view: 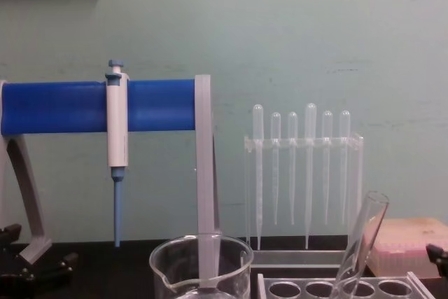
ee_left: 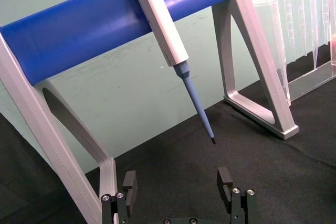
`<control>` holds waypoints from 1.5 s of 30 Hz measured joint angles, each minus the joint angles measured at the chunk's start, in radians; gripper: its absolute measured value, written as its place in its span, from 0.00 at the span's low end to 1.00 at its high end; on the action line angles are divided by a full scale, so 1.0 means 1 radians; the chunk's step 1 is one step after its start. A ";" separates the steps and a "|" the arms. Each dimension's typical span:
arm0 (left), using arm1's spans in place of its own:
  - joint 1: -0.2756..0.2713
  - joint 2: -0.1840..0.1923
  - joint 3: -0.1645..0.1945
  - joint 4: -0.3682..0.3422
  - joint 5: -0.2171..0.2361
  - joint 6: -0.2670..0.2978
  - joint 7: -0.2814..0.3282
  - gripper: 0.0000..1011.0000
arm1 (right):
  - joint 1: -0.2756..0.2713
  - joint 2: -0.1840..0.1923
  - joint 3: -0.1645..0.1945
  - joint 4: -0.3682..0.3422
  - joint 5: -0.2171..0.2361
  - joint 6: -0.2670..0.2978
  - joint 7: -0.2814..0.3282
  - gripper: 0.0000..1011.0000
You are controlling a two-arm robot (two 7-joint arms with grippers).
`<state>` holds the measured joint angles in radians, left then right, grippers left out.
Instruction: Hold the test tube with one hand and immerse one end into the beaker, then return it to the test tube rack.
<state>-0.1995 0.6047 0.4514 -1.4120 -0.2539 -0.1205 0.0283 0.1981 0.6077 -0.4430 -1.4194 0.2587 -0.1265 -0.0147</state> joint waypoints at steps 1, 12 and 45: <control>0.000 0.000 0.000 0.000 0.000 0.000 0.000 0.99 | -0.004 0.005 0.009 -0.012 0.004 -0.006 0.011 0.99; 0.000 0.000 0.000 0.000 0.000 0.000 0.000 0.99 | -0.066 0.076 0.088 -0.143 0.082 -0.020 0.117 0.99; 0.000 0.000 0.000 0.000 0.000 0.000 0.000 0.99 | 0.028 0.151 0.035 0.027 0.551 0.006 1.044 0.99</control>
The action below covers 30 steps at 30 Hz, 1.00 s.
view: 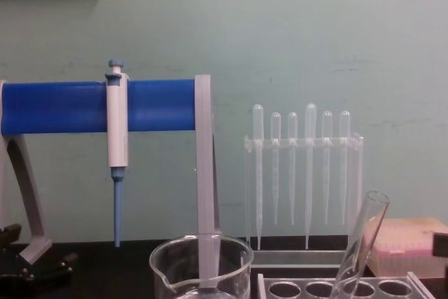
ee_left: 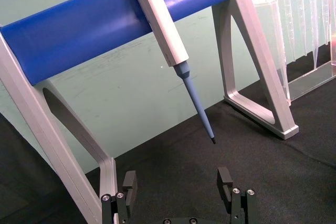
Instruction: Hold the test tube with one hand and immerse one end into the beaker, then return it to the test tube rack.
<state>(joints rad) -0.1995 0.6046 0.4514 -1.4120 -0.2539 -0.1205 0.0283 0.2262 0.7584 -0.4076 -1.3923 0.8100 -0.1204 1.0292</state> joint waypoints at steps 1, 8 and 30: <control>0.000 0.000 0.000 0.000 0.000 0.000 0.000 0.99 | 0.008 -0.003 -0.006 0.004 -0.002 0.001 0.002 0.99; 0.000 0.000 0.000 0.000 0.000 0.000 0.000 0.99 | 0.069 -0.026 -0.054 0.026 -0.038 0.004 0.005 0.99; 0.000 0.000 0.000 0.000 0.000 0.000 0.000 0.99 | 0.154 -0.098 -0.112 0.059 -0.122 -0.051 -0.060 0.99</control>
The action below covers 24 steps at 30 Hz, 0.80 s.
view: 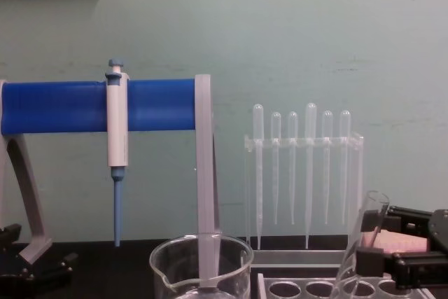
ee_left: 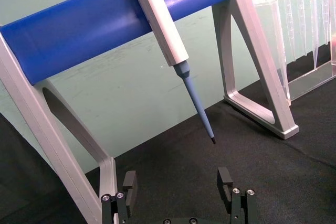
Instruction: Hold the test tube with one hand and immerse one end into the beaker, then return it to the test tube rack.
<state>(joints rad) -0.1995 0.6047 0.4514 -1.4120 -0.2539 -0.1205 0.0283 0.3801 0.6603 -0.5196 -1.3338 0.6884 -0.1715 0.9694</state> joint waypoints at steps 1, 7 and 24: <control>0.000 0.000 0.000 0.000 0.000 0.000 0.000 0.99 | 0.002 -0.003 -0.002 0.003 -0.004 -0.002 -0.001 0.99; 0.000 0.000 0.000 0.000 0.000 0.000 0.000 0.99 | 0.011 -0.011 -0.007 0.010 -0.012 -0.006 -0.002 0.99; 0.000 0.000 0.000 0.000 0.000 0.000 0.000 0.99 | 0.009 -0.010 -0.006 0.008 -0.012 -0.007 -0.004 0.81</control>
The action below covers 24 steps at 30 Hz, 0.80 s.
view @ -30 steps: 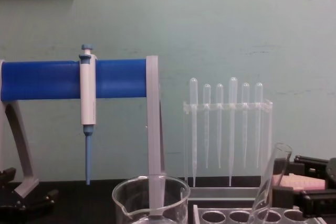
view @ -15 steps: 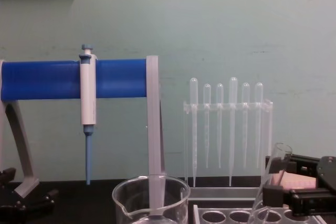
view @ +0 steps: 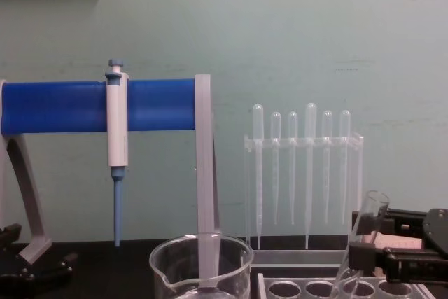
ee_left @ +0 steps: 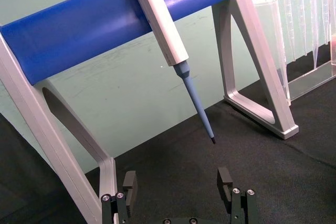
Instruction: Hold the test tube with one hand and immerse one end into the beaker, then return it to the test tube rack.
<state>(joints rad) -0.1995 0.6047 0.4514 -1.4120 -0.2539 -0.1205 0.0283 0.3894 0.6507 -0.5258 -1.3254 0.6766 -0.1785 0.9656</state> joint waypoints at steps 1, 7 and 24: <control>0.000 0.000 0.000 0.000 0.000 0.000 0.000 0.99 | 0.000 0.000 0.000 0.000 0.000 0.000 0.000 0.78; 0.000 0.000 0.000 0.000 0.000 0.000 0.000 0.99 | -0.001 0.001 0.001 -0.001 0.001 0.000 0.000 0.59; 0.000 0.000 0.000 0.000 0.000 0.000 0.000 0.99 | -0.001 0.001 0.001 -0.002 0.002 0.000 -0.001 0.24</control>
<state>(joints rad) -0.1995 0.6047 0.4514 -1.4120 -0.2538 -0.1205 0.0283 0.3887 0.6514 -0.5244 -1.3270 0.6783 -0.1788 0.9642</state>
